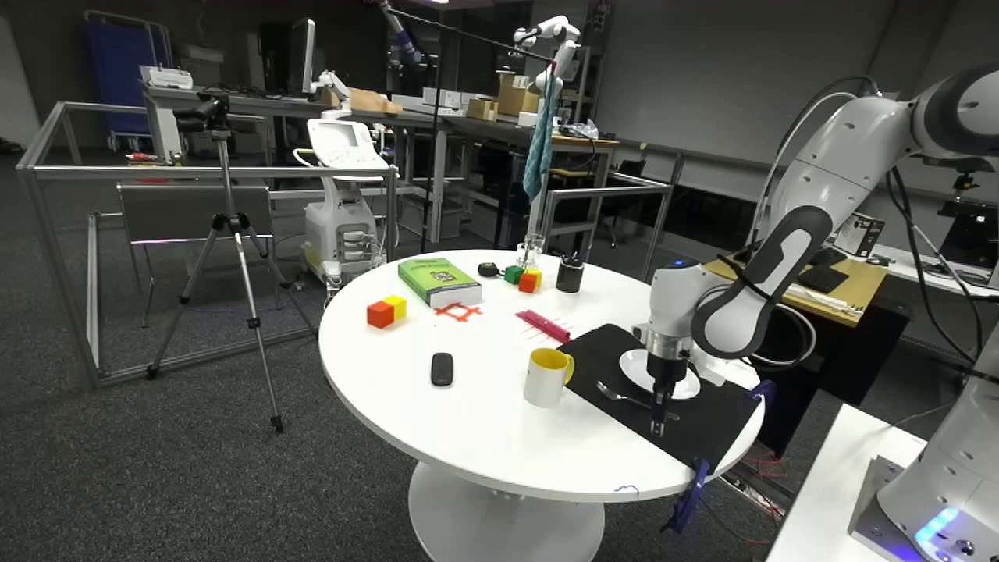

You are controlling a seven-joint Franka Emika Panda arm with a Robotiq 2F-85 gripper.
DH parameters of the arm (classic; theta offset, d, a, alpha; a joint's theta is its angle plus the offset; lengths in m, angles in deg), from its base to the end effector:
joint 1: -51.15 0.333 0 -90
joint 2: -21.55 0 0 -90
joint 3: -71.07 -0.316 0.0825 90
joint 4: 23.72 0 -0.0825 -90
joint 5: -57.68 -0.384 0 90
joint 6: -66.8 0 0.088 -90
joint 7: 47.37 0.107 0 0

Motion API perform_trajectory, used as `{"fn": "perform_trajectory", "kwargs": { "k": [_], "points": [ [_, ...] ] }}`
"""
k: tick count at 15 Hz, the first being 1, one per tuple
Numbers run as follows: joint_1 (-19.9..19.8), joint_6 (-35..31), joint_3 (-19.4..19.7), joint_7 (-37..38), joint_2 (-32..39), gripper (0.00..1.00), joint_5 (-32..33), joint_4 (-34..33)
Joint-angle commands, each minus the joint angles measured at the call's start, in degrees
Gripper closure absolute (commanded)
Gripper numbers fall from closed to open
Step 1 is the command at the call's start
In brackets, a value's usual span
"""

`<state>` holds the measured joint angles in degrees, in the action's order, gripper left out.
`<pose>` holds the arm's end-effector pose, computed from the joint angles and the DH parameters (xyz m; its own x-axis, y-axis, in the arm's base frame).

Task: Put the fork on the black mat in a straightened up position and move the white plate slightly to the left

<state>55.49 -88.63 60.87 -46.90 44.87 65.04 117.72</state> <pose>0.4344 0.1258 0.1252 0.9252 0.3486 -0.1502 0.3476 -0.9370 -0.0340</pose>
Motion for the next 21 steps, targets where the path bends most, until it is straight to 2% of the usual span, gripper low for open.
{"fn": "perform_trajectory", "kwargs": {
  "k": [1,15,21],
  "points": [
    [1.5,2.0,0.1,-2.0,1.4,0.0,-1.8,-1.9],
    [4.1,2.5,-1.1,-2.1,2.4,0.0,-1.9,-3.5],
    [5.1,3.1,-0.5,-0.5,1.2,0.0,-1.4,-2.9]
  ]
}}
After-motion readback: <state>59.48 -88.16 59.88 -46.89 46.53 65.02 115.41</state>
